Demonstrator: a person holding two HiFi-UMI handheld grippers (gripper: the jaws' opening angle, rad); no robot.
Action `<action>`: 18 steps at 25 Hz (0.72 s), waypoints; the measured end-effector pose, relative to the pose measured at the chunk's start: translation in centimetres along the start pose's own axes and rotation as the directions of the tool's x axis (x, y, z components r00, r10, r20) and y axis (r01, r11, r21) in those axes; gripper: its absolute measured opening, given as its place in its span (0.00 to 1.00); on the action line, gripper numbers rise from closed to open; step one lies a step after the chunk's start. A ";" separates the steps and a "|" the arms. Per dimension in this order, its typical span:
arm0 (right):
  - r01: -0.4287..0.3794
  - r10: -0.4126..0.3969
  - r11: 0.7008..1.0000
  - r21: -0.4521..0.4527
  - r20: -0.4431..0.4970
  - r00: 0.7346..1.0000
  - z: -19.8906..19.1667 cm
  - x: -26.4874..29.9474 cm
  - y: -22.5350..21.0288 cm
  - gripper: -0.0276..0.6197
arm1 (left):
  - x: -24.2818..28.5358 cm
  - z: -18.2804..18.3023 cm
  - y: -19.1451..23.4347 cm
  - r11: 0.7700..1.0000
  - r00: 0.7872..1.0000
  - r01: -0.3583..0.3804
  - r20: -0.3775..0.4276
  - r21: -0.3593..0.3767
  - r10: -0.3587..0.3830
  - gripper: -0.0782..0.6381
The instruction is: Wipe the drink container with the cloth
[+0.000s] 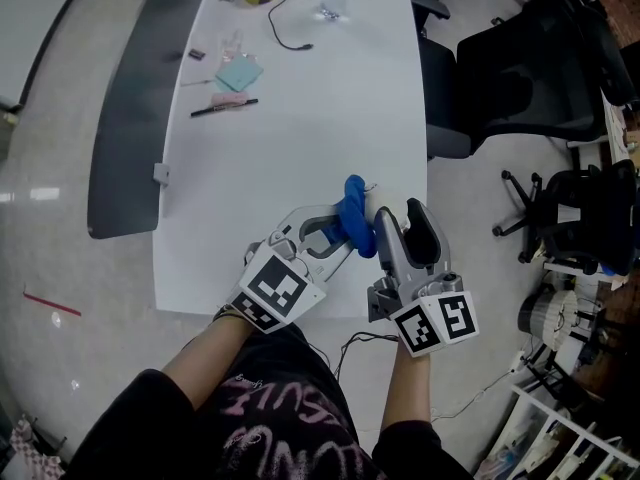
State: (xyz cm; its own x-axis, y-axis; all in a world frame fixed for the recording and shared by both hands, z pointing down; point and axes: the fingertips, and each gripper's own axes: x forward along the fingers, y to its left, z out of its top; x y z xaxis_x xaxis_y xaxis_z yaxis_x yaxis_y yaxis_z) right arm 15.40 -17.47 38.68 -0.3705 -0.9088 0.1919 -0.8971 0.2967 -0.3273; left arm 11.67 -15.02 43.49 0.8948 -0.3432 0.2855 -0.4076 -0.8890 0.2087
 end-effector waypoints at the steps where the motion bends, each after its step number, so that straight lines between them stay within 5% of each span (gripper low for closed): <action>1: 0.000 0.000 1.000 0.001 -0.001 1.000 0.0 0.1 0.0 0.40 | 0.1 -0.3 0.2 1.000 1.000 0.000 -0.006 -0.002 0.000 0.23; 18: -0.003 0.003 1.000 0.001 -0.008 1.000 -0.3 0.4 0.0 0.40 | 3.2 -9.7 2.9 0.997 0.980 0.021 -0.197 -0.073 -0.035 0.24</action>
State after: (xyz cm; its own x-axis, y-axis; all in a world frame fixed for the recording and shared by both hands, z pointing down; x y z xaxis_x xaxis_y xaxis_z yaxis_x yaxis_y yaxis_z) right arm 15.21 -17.76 39.07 -0.3752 -0.9054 0.1986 -0.8958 0.2991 -0.3287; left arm 11.55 -15.78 54.07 0.8551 -0.2453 0.4567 -0.4008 -0.8715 0.2824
